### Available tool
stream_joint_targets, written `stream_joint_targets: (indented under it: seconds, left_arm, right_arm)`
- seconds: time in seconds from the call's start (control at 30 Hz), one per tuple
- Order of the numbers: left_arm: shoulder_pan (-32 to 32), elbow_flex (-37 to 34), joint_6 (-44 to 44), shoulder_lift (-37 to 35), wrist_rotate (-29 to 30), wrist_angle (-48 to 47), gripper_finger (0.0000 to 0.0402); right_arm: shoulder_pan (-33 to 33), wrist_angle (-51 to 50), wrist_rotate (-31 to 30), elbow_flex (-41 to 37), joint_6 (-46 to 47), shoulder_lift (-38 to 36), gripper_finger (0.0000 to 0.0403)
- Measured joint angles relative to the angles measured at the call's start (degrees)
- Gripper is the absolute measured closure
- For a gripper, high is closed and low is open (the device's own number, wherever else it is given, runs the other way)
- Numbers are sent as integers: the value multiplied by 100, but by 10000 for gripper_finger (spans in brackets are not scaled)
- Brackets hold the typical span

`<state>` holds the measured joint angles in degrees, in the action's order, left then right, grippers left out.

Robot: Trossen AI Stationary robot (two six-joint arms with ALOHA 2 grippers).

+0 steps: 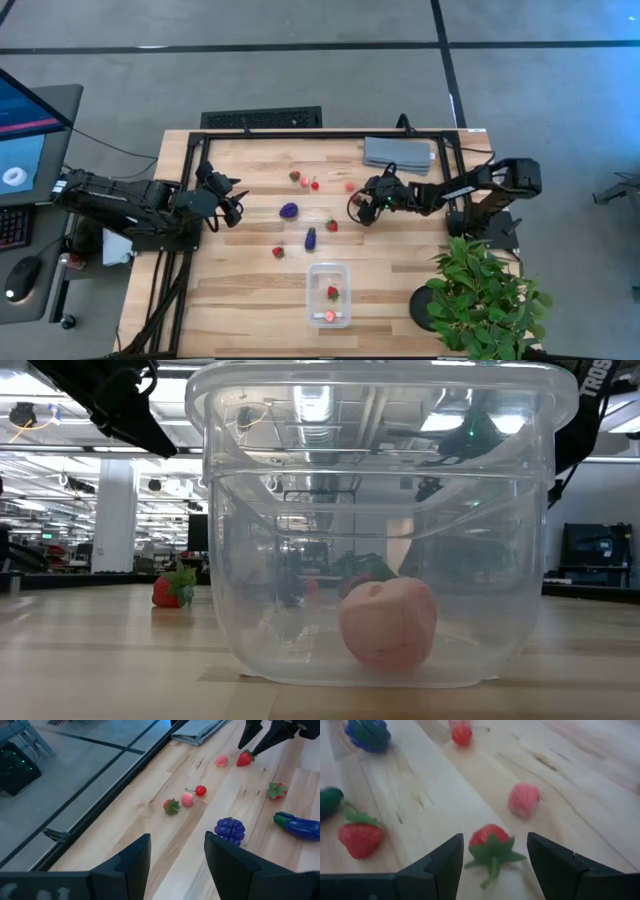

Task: Pick and placing Produce into tupperware
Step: Put the red strawberry into the transparent bin

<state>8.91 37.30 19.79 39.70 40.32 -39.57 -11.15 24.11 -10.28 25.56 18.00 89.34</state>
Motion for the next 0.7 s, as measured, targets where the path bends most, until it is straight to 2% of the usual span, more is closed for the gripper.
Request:
stream_joint_targets:
  seconds: [0.5,0.7]
  left_arm:
    - [0,0,87,-2,-6,0,225]
    - [1,0,93,-2,-4,-1,225]
  right_arm:
    - [-138,45,297,404,-128,768,159]
    - [-170,-44,300,411,-109,761,159]
